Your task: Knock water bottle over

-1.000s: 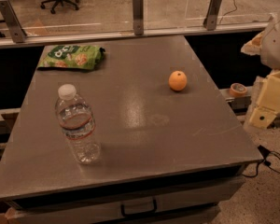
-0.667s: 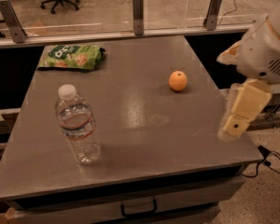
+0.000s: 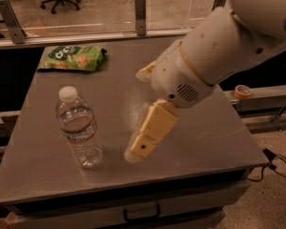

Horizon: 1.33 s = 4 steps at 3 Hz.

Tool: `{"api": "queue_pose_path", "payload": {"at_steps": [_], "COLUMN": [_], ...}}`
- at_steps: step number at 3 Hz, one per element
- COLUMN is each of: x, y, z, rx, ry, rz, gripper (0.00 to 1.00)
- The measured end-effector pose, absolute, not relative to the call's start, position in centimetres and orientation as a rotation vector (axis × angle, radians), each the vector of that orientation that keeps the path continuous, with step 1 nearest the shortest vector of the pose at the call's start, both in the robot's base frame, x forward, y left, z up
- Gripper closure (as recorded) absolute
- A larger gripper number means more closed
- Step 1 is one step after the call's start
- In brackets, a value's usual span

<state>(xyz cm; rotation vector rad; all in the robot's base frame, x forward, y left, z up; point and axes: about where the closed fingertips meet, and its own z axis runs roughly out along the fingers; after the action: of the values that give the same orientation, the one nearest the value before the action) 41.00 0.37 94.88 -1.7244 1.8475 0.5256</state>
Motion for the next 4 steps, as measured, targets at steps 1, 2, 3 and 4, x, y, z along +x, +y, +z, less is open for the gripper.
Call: {"api": "queue_pose_path", "payload": {"at_steps": [1, 2, 3, 4], "x": [40.1, 40.1, 40.4, 42.1], "y": [6.6, 10.2, 12.9, 14.5], "z": [95.1, 94.4, 93.2, 92.6], "rx": [-1.643, -1.524, -1.419, -1.343], "ry": [1.74, 1.725, 1.744, 1.747], "rz": [0.703, 0.858, 1.006, 1.067], "gripper": [0.0, 0.0, 0.18, 0.42]}}
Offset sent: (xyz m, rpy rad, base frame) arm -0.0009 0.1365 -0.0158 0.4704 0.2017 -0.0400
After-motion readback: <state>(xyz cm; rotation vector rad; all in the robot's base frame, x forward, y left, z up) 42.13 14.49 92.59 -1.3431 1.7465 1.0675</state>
